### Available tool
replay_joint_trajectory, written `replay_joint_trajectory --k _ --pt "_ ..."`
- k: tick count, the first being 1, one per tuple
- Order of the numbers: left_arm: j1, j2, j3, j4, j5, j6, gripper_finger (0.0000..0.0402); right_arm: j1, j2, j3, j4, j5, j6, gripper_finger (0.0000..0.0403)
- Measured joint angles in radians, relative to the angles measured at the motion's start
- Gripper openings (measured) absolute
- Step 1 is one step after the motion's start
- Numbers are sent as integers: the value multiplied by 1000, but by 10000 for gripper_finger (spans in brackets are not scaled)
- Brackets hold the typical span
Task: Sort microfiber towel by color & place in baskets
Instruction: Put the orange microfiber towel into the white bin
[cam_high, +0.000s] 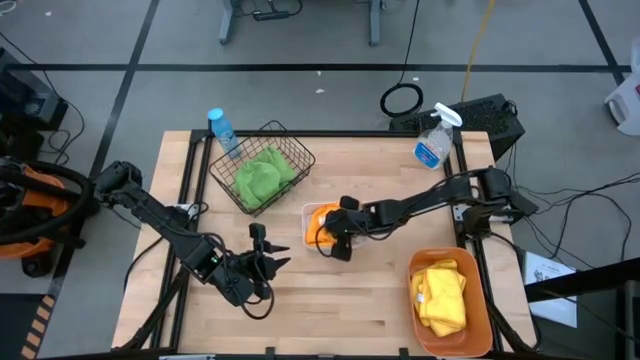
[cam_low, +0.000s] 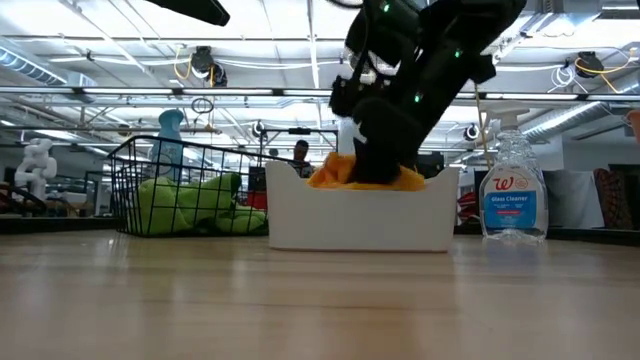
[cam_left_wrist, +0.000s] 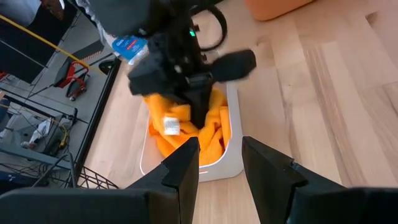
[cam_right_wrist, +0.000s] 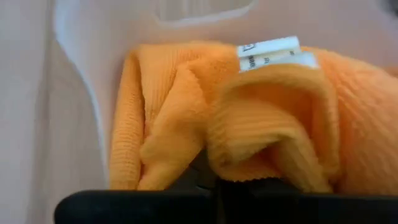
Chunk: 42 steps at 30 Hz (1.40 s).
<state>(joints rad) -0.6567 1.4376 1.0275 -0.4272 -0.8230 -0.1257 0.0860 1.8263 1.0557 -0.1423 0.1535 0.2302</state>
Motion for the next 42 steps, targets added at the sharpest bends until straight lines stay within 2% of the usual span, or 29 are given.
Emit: replay_joint_trajectory --k 13,17,23,34,38,42 --pt "0 0 0 0 0 -1 129 4 -278 0 -131 -23 -8 4" --pt "0 0 0 2 0 0 129 8 -324 0 -130 88 -25 4" --pt "0 0 0 7 0 0 129 -3 -256 0 -190 110 -9 2" --pt "0 0 0 25 8 -7 129 -33 12 2 -138 64 26 1" --pt "0 0 0 26 8 0 129 -32 43 5 -117 72 31 1" --pt "0 0 0 29 8 0 129 -32 22 2 -110 69 21 0"
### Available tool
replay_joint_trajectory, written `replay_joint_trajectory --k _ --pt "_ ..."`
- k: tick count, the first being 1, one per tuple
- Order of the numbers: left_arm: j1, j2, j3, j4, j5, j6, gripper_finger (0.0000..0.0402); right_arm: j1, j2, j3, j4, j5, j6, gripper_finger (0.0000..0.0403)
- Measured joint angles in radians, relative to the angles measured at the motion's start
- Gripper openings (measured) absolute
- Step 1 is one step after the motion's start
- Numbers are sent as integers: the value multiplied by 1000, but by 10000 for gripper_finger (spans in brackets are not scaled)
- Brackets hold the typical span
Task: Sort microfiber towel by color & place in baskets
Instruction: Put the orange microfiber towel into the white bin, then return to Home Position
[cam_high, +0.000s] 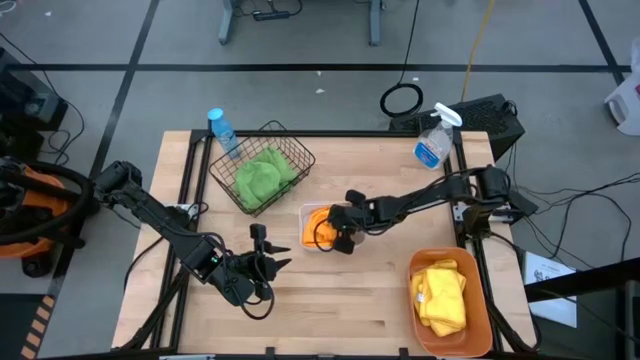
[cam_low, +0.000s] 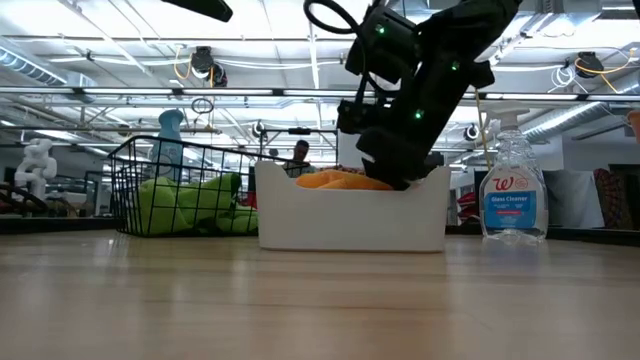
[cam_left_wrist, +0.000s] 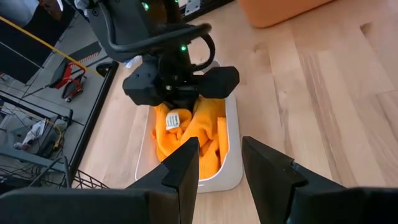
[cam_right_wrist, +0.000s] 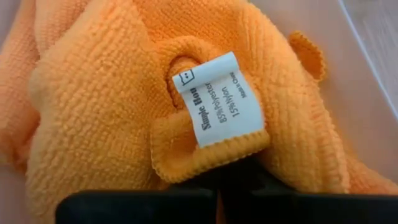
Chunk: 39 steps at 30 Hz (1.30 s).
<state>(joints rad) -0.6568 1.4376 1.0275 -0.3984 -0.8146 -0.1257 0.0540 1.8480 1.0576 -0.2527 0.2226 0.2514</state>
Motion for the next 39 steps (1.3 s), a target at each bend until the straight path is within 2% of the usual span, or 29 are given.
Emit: replay_joint_trajectory --k 5,13,16,18,21,24,26,29,33,39 --pt "0 0 0 4 0 17 129 0 -85 -3 -22 -26 -24 0" --pt "25 0 -26 247 4 285 129 22 -278 -3 -40 -22 -117 0" --pt "42 -24 -27 278 -35 360 123 52 -369 -3 -90 -23 -176 0" --pt "61 -60 -27 294 -76 382 110 69 -440 -3 -164 -23 -220 0" --pt "107 -128 -27 294 -73 398 79 88 -565 -3 -265 -19 -255 0" --pt "172 -190 -27 296 39 397 40 110 -697 -30 -291 -15 -290 0" --pt "216 -217 -27 296 138 394 14 129 -792 -83 -253 -16 -319 0" --pt "269 -231 -27 296 239 366 8 155 -940 -208 -141 -20 -361 0" --pt "306 -232 -66 349 249 352 10 174 -1120 -399 39 -24 -379 0" --pt "383 -231 -265 630 298 390 4 175 -1283 -651 281 -44 -412 0"
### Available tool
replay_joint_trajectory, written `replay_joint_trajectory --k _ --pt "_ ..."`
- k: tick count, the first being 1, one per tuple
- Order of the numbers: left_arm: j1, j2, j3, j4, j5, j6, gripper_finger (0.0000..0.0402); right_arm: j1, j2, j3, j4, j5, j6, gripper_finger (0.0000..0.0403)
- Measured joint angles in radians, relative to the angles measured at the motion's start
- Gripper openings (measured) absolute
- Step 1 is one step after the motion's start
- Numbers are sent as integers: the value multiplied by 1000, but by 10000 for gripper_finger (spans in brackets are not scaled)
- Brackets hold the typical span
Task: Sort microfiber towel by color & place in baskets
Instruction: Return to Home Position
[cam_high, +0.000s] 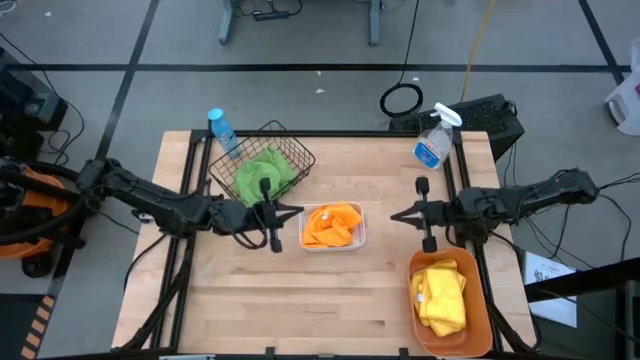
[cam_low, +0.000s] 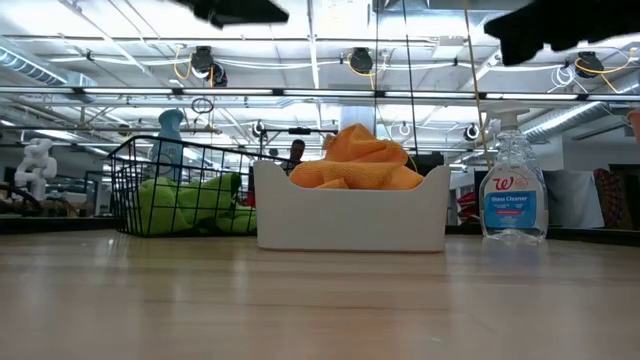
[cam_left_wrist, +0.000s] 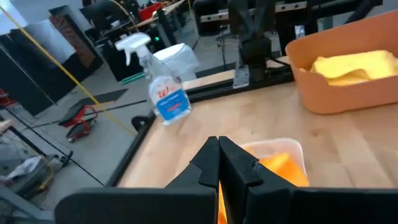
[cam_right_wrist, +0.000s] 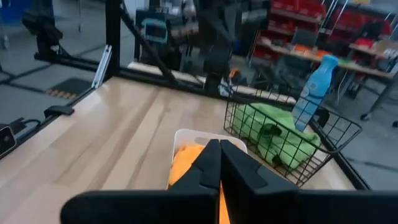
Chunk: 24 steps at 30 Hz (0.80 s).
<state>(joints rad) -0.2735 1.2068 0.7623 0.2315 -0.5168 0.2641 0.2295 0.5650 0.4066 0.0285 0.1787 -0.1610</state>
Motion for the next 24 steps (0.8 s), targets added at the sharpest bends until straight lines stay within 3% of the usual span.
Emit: replay_joint_trajectory --k 5,11,24 --pt "25 0 -146 179 82 -42 5 0 -35 -153 139 -1 19 0" --pt "24 -24 -284 302 99 -94 5 0 -36 -251 255 -2 57 0" --pt "-35 -249 -609 556 98 -154 5 0 -37 -343 379 -81 98 0"
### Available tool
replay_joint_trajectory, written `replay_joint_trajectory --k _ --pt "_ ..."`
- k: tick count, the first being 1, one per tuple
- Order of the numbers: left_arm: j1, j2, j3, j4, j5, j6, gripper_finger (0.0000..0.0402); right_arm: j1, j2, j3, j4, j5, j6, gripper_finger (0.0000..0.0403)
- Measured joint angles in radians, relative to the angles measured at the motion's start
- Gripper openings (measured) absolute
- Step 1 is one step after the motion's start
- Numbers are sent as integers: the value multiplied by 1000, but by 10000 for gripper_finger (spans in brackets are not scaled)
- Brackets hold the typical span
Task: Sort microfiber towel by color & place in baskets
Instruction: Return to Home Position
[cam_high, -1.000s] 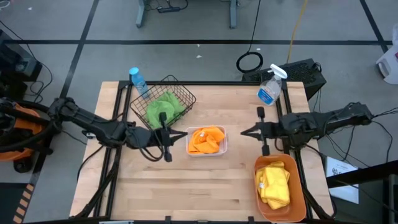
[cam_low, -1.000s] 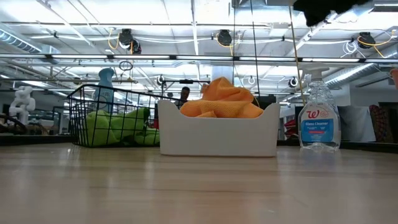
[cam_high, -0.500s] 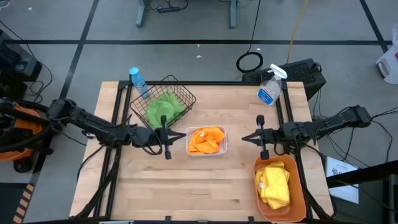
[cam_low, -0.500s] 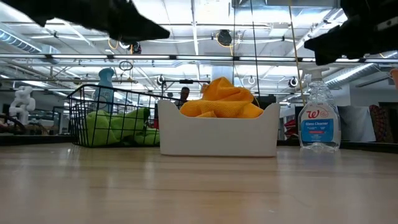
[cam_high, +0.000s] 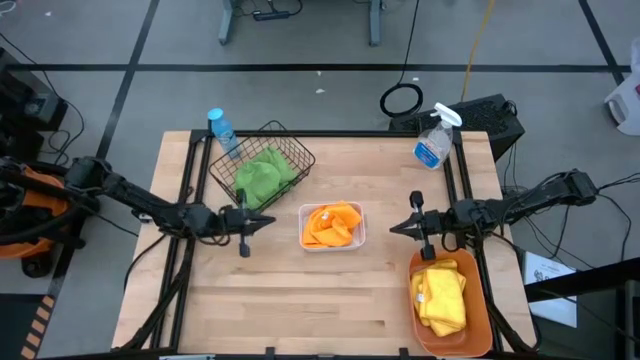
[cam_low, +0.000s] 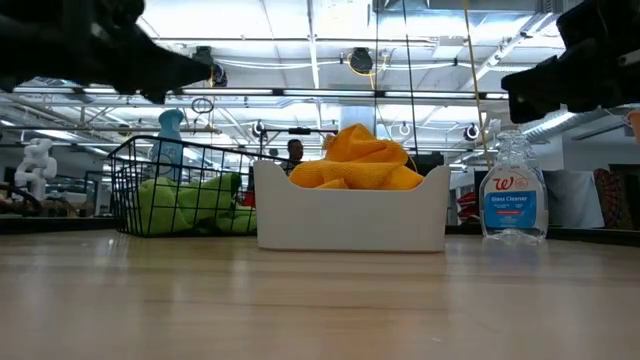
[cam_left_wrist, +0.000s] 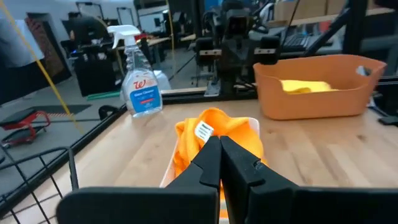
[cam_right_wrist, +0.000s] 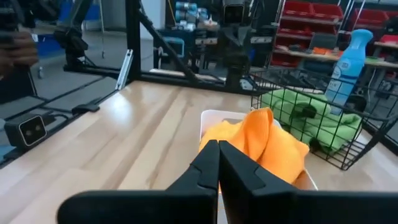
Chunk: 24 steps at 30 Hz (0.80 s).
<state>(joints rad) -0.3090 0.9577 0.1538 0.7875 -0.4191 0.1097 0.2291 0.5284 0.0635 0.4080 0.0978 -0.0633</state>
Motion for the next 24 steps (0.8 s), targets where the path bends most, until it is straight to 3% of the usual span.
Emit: replay_joint_trajectory --k 8,24 --pt "-34 -127 -144 79 1 12 5 0 0 -50 17 -1 78 0" --pt "-34 -334 -147 -95 113 35 5 0 -4 -50 -38 5 83 0"
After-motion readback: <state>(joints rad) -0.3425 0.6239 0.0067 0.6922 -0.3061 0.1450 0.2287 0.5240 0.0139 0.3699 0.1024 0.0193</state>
